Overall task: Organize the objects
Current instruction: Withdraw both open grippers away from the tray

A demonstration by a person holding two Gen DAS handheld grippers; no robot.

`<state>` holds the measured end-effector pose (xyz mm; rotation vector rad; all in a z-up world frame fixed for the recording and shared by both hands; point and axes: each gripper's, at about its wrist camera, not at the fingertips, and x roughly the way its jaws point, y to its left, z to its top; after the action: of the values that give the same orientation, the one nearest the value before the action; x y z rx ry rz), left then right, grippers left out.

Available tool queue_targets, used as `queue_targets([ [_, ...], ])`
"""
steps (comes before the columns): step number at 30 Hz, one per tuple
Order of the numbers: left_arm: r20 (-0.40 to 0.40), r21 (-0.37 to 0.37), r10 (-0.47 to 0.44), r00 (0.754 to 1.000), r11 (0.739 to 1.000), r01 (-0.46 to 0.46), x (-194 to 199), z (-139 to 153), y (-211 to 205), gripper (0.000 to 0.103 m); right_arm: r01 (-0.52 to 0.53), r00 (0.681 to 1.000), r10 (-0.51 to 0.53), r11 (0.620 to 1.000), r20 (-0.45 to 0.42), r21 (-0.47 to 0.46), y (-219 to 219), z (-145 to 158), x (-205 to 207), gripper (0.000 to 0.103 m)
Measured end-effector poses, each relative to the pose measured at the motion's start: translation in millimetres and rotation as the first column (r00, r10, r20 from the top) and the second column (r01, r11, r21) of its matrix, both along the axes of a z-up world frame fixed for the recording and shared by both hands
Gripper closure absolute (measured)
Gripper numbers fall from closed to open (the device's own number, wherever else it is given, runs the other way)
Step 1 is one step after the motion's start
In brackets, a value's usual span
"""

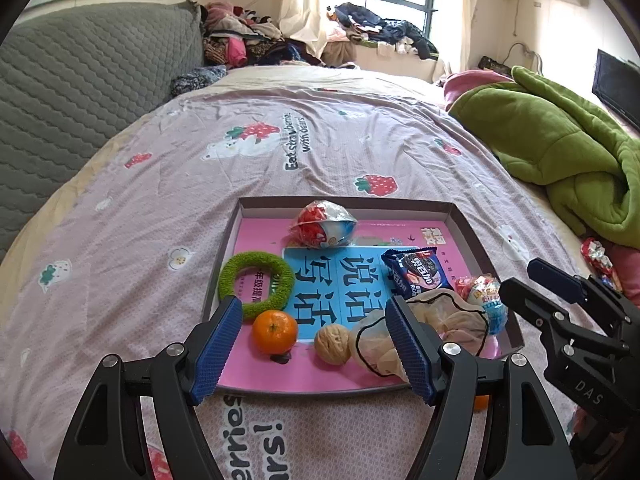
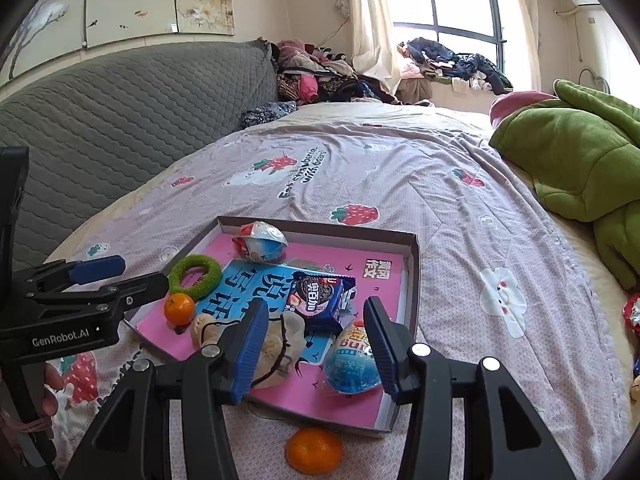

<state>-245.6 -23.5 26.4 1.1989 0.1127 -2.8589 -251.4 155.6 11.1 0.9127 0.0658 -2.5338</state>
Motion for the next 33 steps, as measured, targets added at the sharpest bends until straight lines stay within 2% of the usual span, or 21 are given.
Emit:
queue_targets([
  [15,-0.076,-0.016,-0.008,0.997,1.000,0.007,33.9,19.1,1.8,0.028,0.017,0.999,-0.019,0.999,-0.051,-0.033,2.8,19.4,23.3,0.054],
  [33,-0.134,-0.007,-0.013,0.991,1.000,0.012,78.1,27.2,-3.7,0.028,0.022,0.991,-0.029,0.999,-0.129,-0.049,3.0,36.3,81.4,0.049],
])
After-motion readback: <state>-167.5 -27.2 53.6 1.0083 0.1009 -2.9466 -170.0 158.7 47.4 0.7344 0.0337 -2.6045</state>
